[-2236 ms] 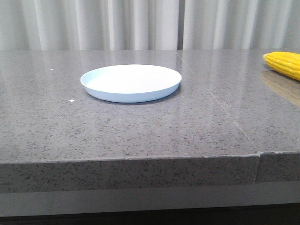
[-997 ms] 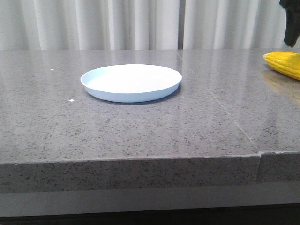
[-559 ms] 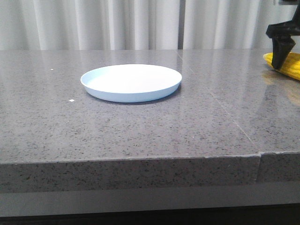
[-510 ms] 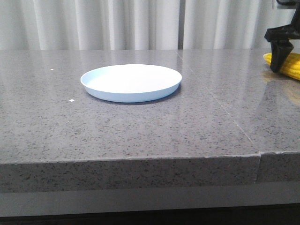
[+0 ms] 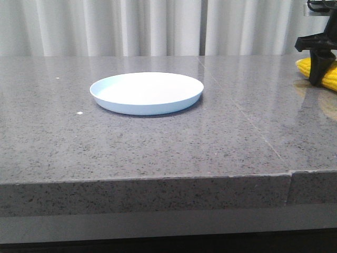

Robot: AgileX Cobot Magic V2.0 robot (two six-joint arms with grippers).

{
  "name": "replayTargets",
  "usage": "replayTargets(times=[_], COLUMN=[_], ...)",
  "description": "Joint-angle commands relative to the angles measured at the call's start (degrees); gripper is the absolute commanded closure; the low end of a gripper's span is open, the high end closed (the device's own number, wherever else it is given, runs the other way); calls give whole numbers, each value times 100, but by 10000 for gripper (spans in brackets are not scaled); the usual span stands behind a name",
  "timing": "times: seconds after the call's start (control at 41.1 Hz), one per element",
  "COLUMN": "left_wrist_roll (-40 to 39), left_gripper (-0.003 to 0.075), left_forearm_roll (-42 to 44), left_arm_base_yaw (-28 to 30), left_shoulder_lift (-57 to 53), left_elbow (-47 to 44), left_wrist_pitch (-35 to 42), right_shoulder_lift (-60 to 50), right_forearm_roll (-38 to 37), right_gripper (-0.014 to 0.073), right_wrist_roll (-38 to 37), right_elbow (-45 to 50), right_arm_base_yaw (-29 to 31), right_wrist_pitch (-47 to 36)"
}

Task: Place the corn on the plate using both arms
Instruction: 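Close the right gripper around the corn cob and lift it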

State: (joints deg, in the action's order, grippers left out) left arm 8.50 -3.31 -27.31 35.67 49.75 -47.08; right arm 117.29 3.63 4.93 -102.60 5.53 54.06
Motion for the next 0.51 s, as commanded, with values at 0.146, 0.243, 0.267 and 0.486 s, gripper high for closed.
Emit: replayTargets(times=[0.146,0.243,0.267,0.486], left_wrist_roll=[-75,-75,-75,-75], left_gripper=[355,355,355,355], left_forearm_roll=[-22,-22,-22,-22], left_arm_base_yaw=[-40,-40,-40,-40], left_shoulder_lift=[29,29,29,29], left_elbow=[132,132,132,132], left_wrist_pitch=[383,383,383,383], right_shoulder_lift=[-1004,-1364,-1438,-2018], right_forearm_roll=[46,46,46,243], right_gripper=[407,407,407,407], right_wrist_roll=[66,72,72,72], right_elbow=[-193,-193,-193,-193], right_arm_base_yaw=[-301,-619,-700,-1749], right_wrist_pitch=[-167,-139,-131,95])
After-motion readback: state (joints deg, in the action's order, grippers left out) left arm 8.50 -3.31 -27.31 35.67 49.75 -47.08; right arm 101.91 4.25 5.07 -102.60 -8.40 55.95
